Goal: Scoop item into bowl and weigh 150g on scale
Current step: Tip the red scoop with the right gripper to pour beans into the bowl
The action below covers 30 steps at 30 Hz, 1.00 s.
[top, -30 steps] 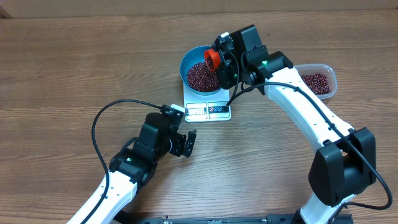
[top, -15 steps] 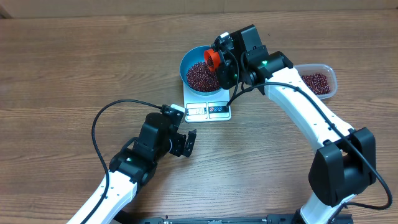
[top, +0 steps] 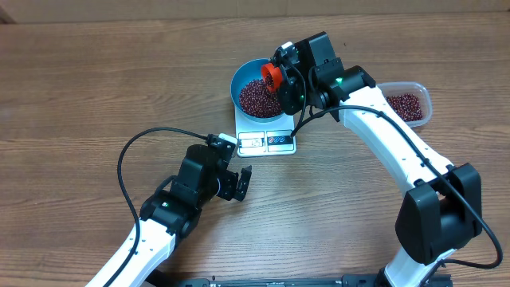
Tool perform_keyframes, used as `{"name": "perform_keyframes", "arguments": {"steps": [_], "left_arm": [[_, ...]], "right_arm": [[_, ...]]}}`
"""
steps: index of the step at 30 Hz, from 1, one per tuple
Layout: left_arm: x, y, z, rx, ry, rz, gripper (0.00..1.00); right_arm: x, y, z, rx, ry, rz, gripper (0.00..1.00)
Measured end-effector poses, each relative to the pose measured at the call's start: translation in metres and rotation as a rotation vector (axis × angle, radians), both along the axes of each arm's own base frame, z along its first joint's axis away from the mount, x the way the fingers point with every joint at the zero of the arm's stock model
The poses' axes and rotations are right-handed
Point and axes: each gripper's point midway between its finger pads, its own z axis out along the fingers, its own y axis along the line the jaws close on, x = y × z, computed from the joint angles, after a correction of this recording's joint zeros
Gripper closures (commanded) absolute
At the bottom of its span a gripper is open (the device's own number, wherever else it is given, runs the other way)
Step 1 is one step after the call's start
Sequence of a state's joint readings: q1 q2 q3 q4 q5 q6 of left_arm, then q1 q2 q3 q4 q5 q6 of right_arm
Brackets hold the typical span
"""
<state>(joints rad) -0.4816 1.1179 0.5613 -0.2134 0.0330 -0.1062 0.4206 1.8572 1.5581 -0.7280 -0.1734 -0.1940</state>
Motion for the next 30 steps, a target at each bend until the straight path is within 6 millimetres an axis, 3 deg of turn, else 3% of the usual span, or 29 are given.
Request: {"name": "perform_keyframes", "arguments": {"steps": [30], "left_arm": [[0.0,0.0,0.0,0.0,0.0,0.0,0.0]], "right_arm": [[0.0033,-0.0077,-0.0018,-0.063,-0.034,0.02,0.96]]}}
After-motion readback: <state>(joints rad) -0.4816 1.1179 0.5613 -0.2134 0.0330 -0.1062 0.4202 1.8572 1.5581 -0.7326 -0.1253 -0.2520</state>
